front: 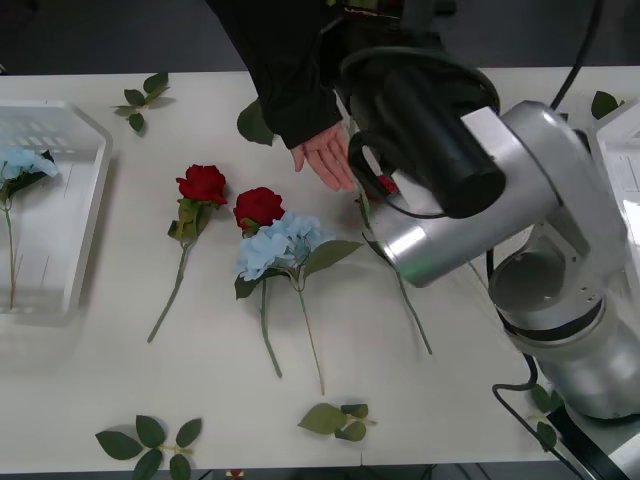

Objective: Place the red flowers into the right box and the blue flowers into the left box. If a person shows an open palm, hand one flower to the person first, then continue sorting.

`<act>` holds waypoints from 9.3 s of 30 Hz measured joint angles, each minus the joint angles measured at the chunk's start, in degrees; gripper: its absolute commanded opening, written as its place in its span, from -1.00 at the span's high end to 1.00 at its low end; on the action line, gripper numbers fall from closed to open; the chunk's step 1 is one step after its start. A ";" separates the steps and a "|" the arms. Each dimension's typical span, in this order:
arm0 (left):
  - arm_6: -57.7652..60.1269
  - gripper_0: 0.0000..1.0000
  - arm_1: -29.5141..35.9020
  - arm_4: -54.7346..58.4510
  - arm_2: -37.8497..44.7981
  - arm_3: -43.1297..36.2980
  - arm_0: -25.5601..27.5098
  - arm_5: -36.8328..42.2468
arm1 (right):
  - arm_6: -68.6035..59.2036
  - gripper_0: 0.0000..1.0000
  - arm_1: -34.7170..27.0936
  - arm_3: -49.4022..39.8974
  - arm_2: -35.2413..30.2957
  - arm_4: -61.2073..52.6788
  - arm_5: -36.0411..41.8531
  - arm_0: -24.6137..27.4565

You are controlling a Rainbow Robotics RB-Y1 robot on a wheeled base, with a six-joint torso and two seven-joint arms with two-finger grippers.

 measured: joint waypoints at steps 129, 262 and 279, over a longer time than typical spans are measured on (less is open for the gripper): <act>33.38 -1.00 -28.61 -32.88 -10.10 -31.90 7.90 9.54 | 108.34 -1.00 -12.74 48.37 -42.69 -54.22 1.55 7.28; -66.00 1.00 -32.03 46.96 35.47 -53.75 22.63 -21.29 | 12.61 -1.00 -1.01 20.03 -15.67 -28.04 -21.53 -2.53; -65.99 1.00 -32.08 46.98 35.47 -53.72 22.64 -21.31 | 38.59 -1.00 -12.69 21.90 -33.67 -75.16 8.58 -2.53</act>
